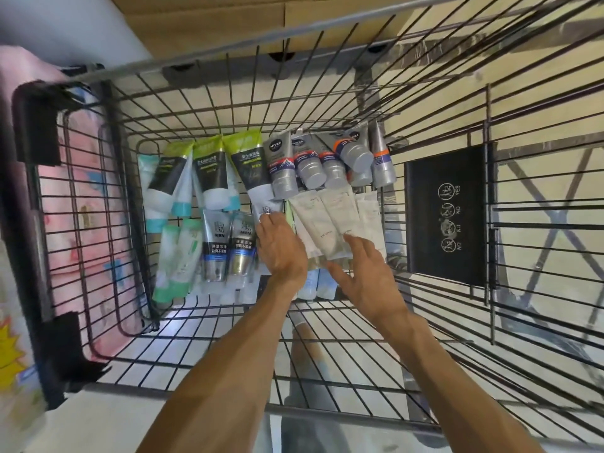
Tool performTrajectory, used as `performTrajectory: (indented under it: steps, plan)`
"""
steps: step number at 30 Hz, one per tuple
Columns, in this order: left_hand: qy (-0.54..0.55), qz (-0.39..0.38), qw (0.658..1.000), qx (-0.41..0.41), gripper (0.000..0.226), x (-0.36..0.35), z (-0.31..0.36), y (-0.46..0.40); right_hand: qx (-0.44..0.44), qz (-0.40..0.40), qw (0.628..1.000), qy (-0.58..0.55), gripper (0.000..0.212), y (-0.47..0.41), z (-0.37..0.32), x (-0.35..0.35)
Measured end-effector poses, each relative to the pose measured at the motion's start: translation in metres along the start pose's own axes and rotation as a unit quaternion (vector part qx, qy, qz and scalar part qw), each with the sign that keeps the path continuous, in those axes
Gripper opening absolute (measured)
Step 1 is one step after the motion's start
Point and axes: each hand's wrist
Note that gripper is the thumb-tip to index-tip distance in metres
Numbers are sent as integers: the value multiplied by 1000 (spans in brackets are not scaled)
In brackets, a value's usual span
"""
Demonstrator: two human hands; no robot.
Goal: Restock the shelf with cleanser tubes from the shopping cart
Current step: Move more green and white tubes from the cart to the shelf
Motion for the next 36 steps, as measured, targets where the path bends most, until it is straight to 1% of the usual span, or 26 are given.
performTrajectory:
  steps: [3, 6, 8, 12, 14, 16, 19, 24, 25, 27, 29, 31, 32, 35, 36]
  plan:
    - [56, -2, 998, 14, 39, 0, 1, 4, 2, 4, 1000, -6, 66, 4, 2, 1]
    - [150, -27, 988, -5, 30, 14, -15, 5, 1, -3, 1000, -8, 65, 6, 2, 4]
    - [230, -57, 971, -16, 35, 36, -28, 11, -1, -9, 1000, -5, 65, 4, 0, 6]
    - [300, -97, 949, -20, 43, 78, -56, 25, -3, -17, 1000, -3, 65, -2, -10, 8]
    - [341, -110, 934, -6, 43, 90, -68, 27, -5, -20, 1000, 10, 64, -8, -16, 7]
    - [370, -107, 923, 14, 41, 98, -79, 26, -7, -18, 999, 37, 62, -18, -24, 4]
    - [387, -103, 916, 25, 42, 105, -93, 21, -18, -9, 998, 66, 62, -40, -38, 0]
    - [400, -108, 910, 29, 39, 111, -111, 15, -86, -1, 989, 117, 49, -76, -55, -16]
    - [401, -108, 909, 27, 38, 112, -113, 15, -101, 3, 989, 104, 51, -81, -58, -16]
    - [404, -112, 907, 22, 38, 116, -116, 16, -129, 7, 991, 37, 53, -88, -61, -17]
    - [400, -115, 909, 20, 38, 118, -119, 17, -150, -10, 987, -49, 60, -97, -60, -17]
    - [390, -117, 913, 20, 39, 120, -121, 19, -169, -34, 980, -96, 65, -100, -59, -15]
    - [386, -118, 915, 18, 39, 121, -122, 21, -175, -46, 977, -111, 62, -100, -58, -15]
    - [397, -125, 909, 18, 34, 125, -123, 28, -176, -93, 964, -174, 39, -87, -59, -12]
    - [401, -127, 907, 20, 34, 128, -124, 33, -179, -101, 959, -193, 37, -79, -58, -12]
Point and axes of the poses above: each hand's wrist, its own y-axis away from the middle knuckle, its own x-axis out of the back of the hand, z = x × y, and after that the axes turned 14 degrees about -z, right-handed
